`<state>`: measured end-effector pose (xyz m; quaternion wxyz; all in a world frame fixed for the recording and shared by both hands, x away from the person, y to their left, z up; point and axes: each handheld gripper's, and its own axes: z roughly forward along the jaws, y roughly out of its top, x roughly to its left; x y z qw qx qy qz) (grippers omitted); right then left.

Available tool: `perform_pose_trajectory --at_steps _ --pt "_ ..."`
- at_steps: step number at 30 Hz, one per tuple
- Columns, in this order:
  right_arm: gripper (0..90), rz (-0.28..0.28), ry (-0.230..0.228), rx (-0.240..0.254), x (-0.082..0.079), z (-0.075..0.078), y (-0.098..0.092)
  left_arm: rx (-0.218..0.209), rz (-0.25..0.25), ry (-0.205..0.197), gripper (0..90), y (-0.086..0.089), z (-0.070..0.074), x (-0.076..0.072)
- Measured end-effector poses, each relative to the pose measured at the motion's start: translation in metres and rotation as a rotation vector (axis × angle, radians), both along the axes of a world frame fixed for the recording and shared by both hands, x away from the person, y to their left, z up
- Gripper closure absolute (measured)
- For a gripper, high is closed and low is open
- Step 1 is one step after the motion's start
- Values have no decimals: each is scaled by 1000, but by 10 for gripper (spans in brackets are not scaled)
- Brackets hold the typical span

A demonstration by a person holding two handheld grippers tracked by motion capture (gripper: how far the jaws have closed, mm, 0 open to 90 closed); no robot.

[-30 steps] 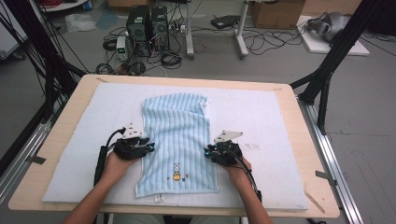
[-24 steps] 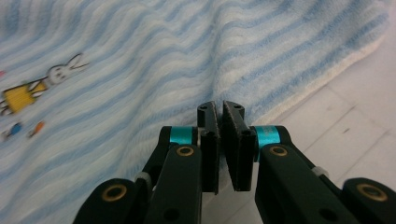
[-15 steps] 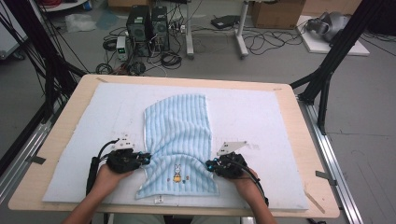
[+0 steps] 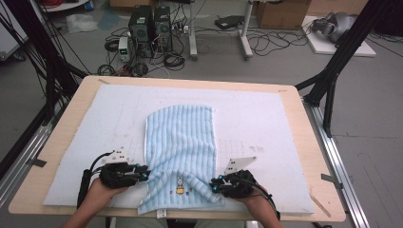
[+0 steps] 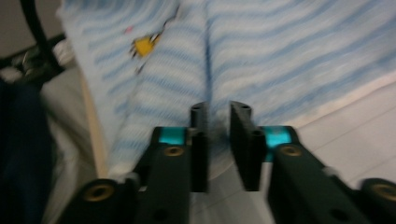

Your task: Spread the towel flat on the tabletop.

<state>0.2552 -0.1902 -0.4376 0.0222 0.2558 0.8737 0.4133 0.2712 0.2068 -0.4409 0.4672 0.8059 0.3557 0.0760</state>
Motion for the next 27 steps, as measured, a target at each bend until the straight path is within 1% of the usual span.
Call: perform_pose_trajectory --at_steps 1,2,3,4,5,6,7,8,9,11,12,13,15,16,17,18,19,20,21,24,26,27 --pt "673 -34 -7 26 4 2 -2 -15 29 -17 578 1 3 4" --pt "629 -58 -24 45 8 4 -3 -31 56 -35 539 3 6 9" --pt "590 -96 -51 46 12 5 -3 -39 81 -57 526 4 8 13" --pt "569 -128 -74 39 16 6 -2 -48 105 -75 523 4 11 19" --pt "525 -159 -99 30 22 7 -1 -53 125 -84 509 4 13 26" --pt "495 -193 -113 27 27 7 1 -57 142 -92 496 3 14 34" --pt "471 -223 -134 15 33 6 4 -54 154 -92 490 1 13 42" --pt "438 -249 -148 4 39 6 6 -52 162 -82 483 -1 11 50" --pt "428 -274 -163 -4 46 6 8 -41 169 -82 472 -5 9 57" --pt "428 -307 -180 -4 59 6 10 9 171 -80 465 -15 3 67" --pt "431 -321 -182 2 65 6 11 37 164 -76 460 -19 0 71" --pt "438 -325 -181 2 71 5 13 59 158 -70 460 -24 -3 75" --pt "473 -322 -162 -1 82 1 17 102 148 -66 469 -33 -9 78" --pt "514 -316 -153 -5 87 -1 20 140 146 -68 490 -35 -10 78" --pt "585 -299 -143 -16 91 -4 22 145 140 -78 534 -37 -9 77" --pt "658 -280 -131 -33 93 -8 25 139 119 -77 610 -37 -9 76" --pt "715 -253 -115 -56 94 -12 27 155 106 -81 718 -37 -9 75" --pt "795 -245 -116 -48 94 -12 27 156 97 -80 774 -37 -8 73" --pt "839 -233 -103 -42 93 -12 27 146 87 -67 850 -36 -8 72" --pt "853 -206 -84 -49 87 -10 24 107 63 -25 862 -33 -7 66" --pt "853 -185 -79 -57 79 -9 20 78 56 -14 862 -31 -10 60" --pt "853 -179 -74 -58 76 -9 19 57 49 -6 862 -29 -10 57"
